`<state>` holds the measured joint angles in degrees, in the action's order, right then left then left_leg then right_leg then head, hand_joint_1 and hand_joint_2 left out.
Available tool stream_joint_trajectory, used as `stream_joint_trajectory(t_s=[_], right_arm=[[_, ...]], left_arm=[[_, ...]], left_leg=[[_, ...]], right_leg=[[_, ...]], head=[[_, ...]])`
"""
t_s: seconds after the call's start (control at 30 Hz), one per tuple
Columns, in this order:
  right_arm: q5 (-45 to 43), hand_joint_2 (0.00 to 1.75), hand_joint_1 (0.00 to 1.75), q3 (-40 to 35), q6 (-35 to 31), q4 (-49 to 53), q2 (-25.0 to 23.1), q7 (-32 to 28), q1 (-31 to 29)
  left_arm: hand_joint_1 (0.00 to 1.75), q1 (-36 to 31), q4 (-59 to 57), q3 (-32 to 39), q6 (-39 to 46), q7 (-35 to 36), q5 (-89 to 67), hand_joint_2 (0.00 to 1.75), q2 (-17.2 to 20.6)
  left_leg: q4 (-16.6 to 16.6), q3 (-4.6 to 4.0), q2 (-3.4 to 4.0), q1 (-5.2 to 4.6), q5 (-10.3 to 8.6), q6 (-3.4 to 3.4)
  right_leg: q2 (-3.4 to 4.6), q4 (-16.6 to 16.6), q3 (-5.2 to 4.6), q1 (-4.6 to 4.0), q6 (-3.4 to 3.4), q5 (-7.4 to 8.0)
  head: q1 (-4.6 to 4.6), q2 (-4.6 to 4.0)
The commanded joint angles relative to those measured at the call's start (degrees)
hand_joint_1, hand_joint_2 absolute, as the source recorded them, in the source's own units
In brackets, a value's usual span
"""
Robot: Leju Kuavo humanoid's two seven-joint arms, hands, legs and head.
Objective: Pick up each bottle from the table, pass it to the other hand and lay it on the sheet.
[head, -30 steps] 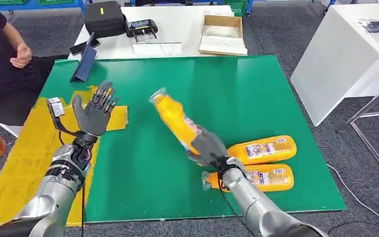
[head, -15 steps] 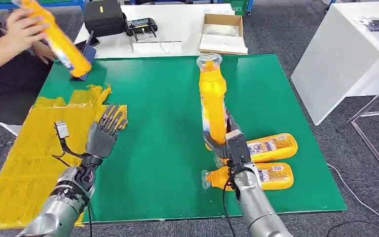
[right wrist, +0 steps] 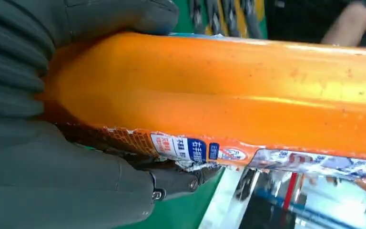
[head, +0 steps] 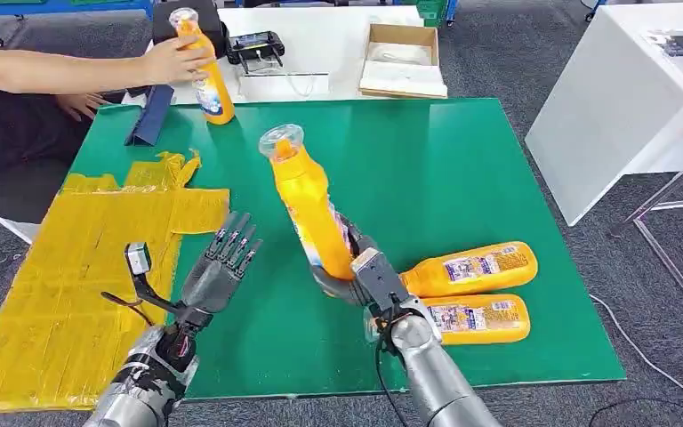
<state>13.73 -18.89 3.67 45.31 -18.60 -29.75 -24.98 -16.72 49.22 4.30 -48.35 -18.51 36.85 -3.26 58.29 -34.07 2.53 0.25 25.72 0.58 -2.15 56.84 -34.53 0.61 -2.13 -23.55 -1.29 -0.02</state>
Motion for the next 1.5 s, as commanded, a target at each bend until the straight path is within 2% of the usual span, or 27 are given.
stream_joint_trajectory(t_s=[0.03, 0.27, 0.47, 0.73, 0.9, 0.93, 1.1, 1.3, 1.5], right_arm=[[-0.77, 1.75, 1.75, -9.58, 2.98, -0.94, 0.7, 1.81, -2.26], [-4.44, 1.75, 1.75, -14.17, 4.6, -2.47, 0.48, 3.35, -3.89], [-5.08, 1.75, 1.75, -14.42, 4.87, -2.41, 0.74, 3.35, -3.87], [-6.87, 1.75, 1.75, -17.35, 6.23, -4.79, 0.57, 4.45, -4.79], [-8.11, 1.75, 1.75, -18.46, 6.42, -6.61, -0.21, 5.12, -6.21], [-8.13, 1.75, 1.75, -18.62, 6.3, -6.61, -0.24, 5.3, -6.31], [-9.72, 1.75, 1.75, -19.3, 6.3, -7.0, 0.2, 6.32, -6.57], [-10.1, 1.75, 1.75, -20.05, 6.71, -8.86, 0.46, 6.98, -7.1], [-9.17, 1.75, 1.75, -21.45, 6.64, -10.55, 0.5, 7.76, -6.78]], left_arm=[[0.0, 2.16, 7.87, -7.27, -0.71, 1.82, 4.57, 1.75, -0.71], [0.0, 0.8, 15.75, -13.49, 0.86, 1.98, 7.38, 1.75, -0.25], [0.0, 0.87, 15.6, -13.63, 0.82, 1.43, 7.4, 1.75, 0.16], [0.0, -2.57, 16.41, -15.5, 2.29, 1.3, 6.52, 1.75, 1.28], [0.0, -4.43, 16.21, -16.85, 7.31, -4.82, -8.81, 1.75, 4.31], [0.0, -4.83, 16.24, -16.81, 9.16, -5.46, -11.49, 1.75, 4.93], [0.0, -6.61, 16.55, -17.28, 14.91, -9.51, -24.11, 1.75, 5.6], [0.0, -8.72, 14.6, -17.85, 16.08, -8.97, -27.82, 1.75, 6.58], [0.0, -9.81, 11.35, -18.68, 12.59, -6.83, -24.83, 1.75, 7.57]], left_leg=[[0.02, 0.07, -0.13, 0.03, 0.03, -0.01], [0.05, -0.05, -0.18, 0.04, 0.0, -0.01], [0.0, 0.04, -0.14, 0.02, 0.0, -0.02], [0.01, 0.05, -0.26, 0.05, -0.01, -0.02], [0.01, -0.03, -0.1, 0.03, -0.03, -0.01], [0.02, 0.06, -0.26, 0.07, -0.02, -0.03], [0.01, 0.01, -0.16, 0.03, -0.02, -0.02], [0.01, 0.09, -0.27, 0.07, -0.01, -0.03], [-0.06, 0.19, -0.28, 0.06, -0.02, -0.04]], right_leg=[[0.15, 0.0, 0.08, -0.01, 0.05, -0.01], [0.04, 0.03, 0.0, -0.02, 0.04, -0.02], [0.08, 0.0, 0.08, 0.0, 0.05, -0.01], [0.01, 0.0, 0.09, -0.02, 0.06, -0.02], [0.03, 0.0, -0.01, -0.02, 0.04, 0.01], [0.04, 0.01, 0.1, -0.04, 0.09, -0.02], [0.05, 0.01, 0.03, -0.01, 0.05, -0.01], [0.07, 0.0, 0.14, -0.03, 0.08, -0.02], [0.07, -0.05, 0.22, -0.02, 0.09, -0.03]], head=[[0.0, 0.0], [0.0, 0.0], [0.0, 0.0], [0.0, 0.0], [0.02, 0.0], [0.02, 0.0], [0.0, 0.0], [0.02, 0.0], [0.02, 0.0]])
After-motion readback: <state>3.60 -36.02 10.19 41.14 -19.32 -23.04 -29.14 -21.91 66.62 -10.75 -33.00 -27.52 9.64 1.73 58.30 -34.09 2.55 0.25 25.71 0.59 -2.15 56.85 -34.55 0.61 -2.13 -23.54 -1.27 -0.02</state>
